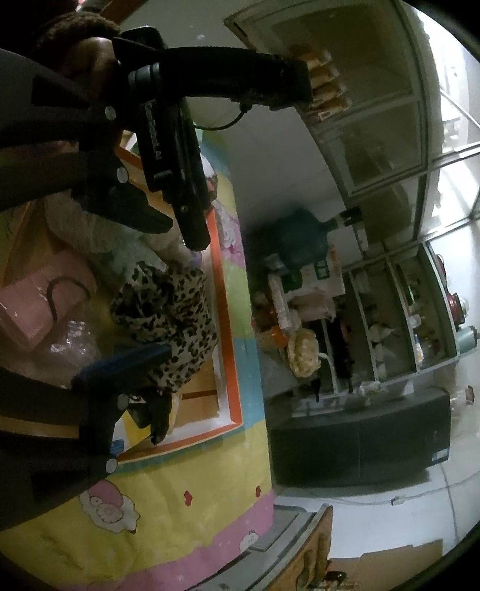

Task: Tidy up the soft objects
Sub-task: 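Lower and release the plush toy with the left tool while the right tool releases the leopard cloth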

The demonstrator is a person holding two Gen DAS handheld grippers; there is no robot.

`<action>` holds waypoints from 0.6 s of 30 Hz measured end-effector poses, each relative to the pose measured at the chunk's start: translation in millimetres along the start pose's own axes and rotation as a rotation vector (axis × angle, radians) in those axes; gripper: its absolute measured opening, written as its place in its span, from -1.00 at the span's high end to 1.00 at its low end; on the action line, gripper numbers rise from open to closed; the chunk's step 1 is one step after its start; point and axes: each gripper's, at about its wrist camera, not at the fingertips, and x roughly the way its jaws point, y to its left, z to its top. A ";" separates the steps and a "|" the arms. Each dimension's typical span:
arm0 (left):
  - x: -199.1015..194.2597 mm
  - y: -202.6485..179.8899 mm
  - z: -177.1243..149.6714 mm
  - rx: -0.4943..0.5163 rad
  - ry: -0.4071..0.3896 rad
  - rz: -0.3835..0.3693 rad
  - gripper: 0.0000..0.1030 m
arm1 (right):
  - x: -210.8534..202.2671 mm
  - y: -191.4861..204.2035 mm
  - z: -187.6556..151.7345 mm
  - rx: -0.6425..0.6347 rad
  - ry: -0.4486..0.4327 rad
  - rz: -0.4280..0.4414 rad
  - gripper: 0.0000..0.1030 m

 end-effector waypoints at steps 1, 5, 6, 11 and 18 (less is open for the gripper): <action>-3.4 -0.2 0.1 0.003 -0.007 0.005 -0.53 | -1.8 1.4 -0.2 0.001 -0.004 0.000 -0.29; -15.7 -0.7 0.4 0.009 -0.031 0.018 -0.54 | -6.3 6.2 -0.1 0.002 -0.012 -0.001 -0.32; -19.0 -1.0 0.1 0.012 -0.037 0.022 -0.54 | -7.4 8.2 0.2 0.001 -0.014 -0.003 -0.33; -36.9 -1.5 -0.5 0.023 -0.063 0.037 -0.54 | -16.5 19.4 2.0 -0.009 -0.028 -0.003 -0.34; -63.5 3.8 -4.4 0.024 -0.094 0.051 -0.54 | -27.6 41.5 0.1 -0.030 -0.049 0.008 -0.34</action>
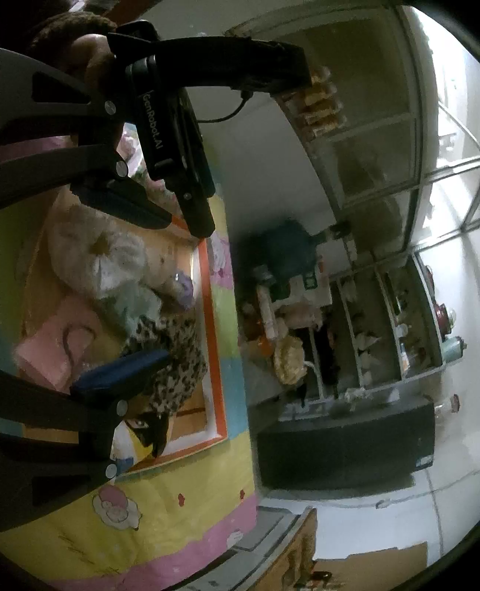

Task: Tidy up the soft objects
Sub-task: 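Lower and release the plush toy with the left tool while the right tool releases the leopard cloth, then move both tools back to the remaining soft items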

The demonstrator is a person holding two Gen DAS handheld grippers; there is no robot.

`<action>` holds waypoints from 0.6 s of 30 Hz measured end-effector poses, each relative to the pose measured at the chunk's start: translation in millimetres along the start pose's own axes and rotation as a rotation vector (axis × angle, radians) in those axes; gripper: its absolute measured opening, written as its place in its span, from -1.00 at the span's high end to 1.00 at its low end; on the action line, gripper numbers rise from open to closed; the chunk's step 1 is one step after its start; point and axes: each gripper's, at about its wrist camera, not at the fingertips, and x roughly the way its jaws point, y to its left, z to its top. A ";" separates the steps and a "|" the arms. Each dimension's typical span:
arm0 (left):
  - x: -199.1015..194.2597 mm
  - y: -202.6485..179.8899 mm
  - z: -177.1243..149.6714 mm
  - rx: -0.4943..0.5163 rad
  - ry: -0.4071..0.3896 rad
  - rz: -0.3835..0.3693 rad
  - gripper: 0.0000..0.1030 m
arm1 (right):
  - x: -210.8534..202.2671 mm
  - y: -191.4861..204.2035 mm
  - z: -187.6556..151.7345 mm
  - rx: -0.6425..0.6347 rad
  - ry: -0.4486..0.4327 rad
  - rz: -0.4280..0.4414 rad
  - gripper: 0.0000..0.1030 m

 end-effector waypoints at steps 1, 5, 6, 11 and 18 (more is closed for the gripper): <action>-3.7 0.4 -0.5 0.000 -0.004 0.002 -0.54 | -1.6 4.6 0.3 -0.004 -0.004 0.002 -0.34; -19.8 5.3 -3.0 -0.001 -0.025 0.007 -0.54 | -7.9 17.4 -0.2 -0.015 -0.013 0.004 -0.36; -23.4 6.2 -3.3 0.000 -0.030 0.009 -0.54 | -9.9 21.7 -1.8 -0.019 -0.015 0.004 -0.37; -41.4 13.4 -7.5 -0.005 -0.049 0.015 -0.54 | -17.5 36.6 -3.8 -0.033 -0.023 0.012 -0.42; -66.0 24.3 -13.6 -0.010 -0.073 0.033 -0.54 | -22.0 62.4 -5.8 -0.059 -0.028 0.026 -0.42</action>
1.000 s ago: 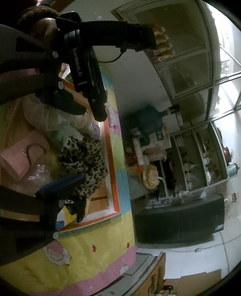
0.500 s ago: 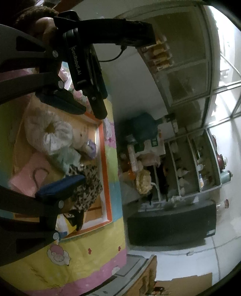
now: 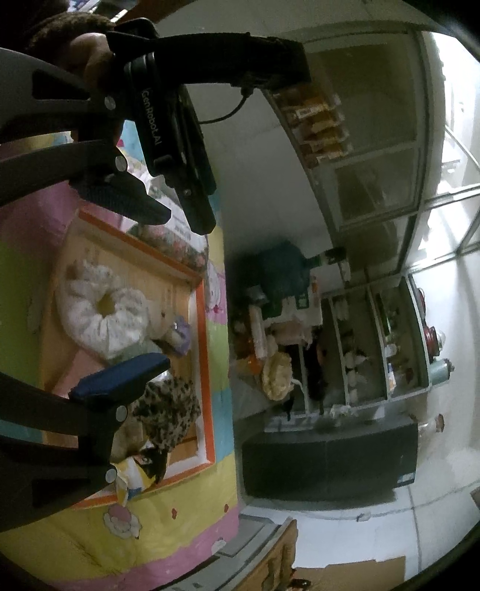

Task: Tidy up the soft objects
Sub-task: 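Move both tools back to the remaining soft items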

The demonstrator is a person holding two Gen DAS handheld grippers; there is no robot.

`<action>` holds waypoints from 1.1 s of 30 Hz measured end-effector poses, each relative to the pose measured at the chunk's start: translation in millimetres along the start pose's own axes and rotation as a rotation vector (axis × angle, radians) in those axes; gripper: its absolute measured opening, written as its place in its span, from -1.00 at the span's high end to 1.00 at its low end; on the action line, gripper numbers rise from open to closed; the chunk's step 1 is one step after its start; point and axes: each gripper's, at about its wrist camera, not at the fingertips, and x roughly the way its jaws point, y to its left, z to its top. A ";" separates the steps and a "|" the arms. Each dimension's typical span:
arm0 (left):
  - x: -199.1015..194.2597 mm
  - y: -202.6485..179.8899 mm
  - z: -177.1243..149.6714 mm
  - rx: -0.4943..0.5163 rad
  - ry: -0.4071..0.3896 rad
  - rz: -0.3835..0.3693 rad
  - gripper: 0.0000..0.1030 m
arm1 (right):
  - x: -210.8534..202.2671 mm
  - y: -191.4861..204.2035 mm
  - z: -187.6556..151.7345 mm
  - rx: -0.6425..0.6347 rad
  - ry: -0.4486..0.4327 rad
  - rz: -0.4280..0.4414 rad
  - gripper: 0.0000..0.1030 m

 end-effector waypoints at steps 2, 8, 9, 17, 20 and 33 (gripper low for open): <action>-7.5 5.5 -1.6 -0.004 -0.005 0.009 -0.54 | -0.4 6.8 -0.4 -0.006 -0.001 0.005 -0.42; -29.0 22.5 -8.4 -0.011 -0.020 0.043 -0.54 | 2.3 32.9 -4.5 -0.036 0.001 -0.003 -0.42; -33.1 26.1 -9.7 -0.012 -0.023 0.051 -0.54 | 2.6 38.1 -5.4 -0.046 0.001 -0.012 -0.43; -62.3 55.4 -20.9 -0.025 -0.057 0.106 -0.54 | 8.2 72.4 -10.1 -0.075 -0.004 -0.018 -0.42; -73.4 71.2 -23.6 -0.039 -0.072 0.128 -0.54 | 11.7 87.9 -13.1 -0.090 0.001 -0.008 -0.42; -108.4 131.6 -49.3 -0.107 -0.099 0.205 -0.54 | 40.4 155.9 -50.7 -0.159 0.087 0.074 -0.42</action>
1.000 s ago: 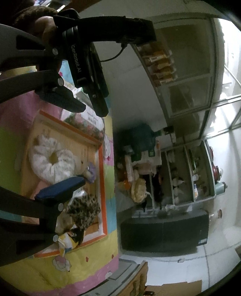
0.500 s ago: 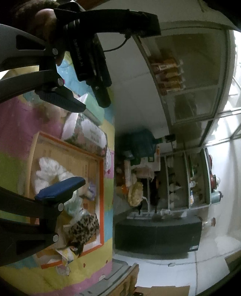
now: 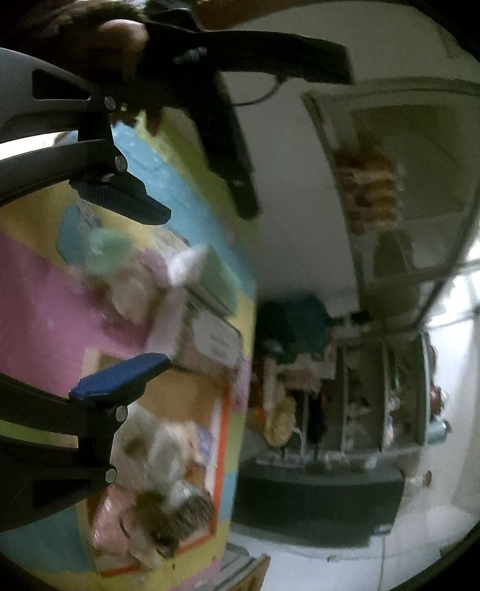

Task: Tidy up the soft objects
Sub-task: 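Move both tools back to the remaining soft items, then grasp the pink-dressed plush bunny with the left tool while the right tool grasps the green-tinted clear bag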

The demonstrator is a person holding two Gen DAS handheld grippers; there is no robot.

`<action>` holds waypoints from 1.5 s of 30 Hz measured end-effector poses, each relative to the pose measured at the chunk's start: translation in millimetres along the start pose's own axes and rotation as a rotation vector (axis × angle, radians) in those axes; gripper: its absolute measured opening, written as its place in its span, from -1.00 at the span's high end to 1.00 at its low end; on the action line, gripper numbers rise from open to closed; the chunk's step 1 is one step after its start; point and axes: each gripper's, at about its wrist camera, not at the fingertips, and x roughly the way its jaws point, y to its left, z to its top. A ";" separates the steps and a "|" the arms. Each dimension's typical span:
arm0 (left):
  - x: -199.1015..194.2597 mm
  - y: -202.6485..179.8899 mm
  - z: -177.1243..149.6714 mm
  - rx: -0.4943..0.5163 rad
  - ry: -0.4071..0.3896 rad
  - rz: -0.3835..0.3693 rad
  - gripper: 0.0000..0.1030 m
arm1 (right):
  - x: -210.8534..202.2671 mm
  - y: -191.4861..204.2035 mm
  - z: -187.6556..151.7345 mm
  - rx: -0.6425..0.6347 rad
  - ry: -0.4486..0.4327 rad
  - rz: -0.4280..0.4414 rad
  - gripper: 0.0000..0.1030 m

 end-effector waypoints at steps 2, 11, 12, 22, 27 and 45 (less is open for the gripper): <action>-1.2 7.6 -5.5 -0.005 0.006 0.007 -0.54 | 12.7 11.8 -10.1 -0.019 0.042 0.017 -0.42; 2.8 29.9 -24.5 -0.019 0.038 0.022 -0.54 | 62.9 29.9 -43.1 -0.039 0.171 -0.005 -0.42; 3.9 32.9 -25.3 -0.021 0.041 0.022 -0.54 | 66.7 30.4 -44.3 -0.039 0.177 -0.010 -0.42; 6.2 43.1 -31.9 -0.028 0.050 0.023 -0.54 | 86.8 33.9 -48.7 -0.055 0.208 -0.048 -0.42; 6.0 42.9 -32.0 -0.028 0.049 0.022 -0.54 | 86.5 35.1 -49.2 -0.057 0.209 -0.048 -0.40; 19.7 26.3 -35.2 0.186 0.074 -0.161 -0.54 | 32.3 31.6 -48.1 -0.043 0.143 -0.027 0.19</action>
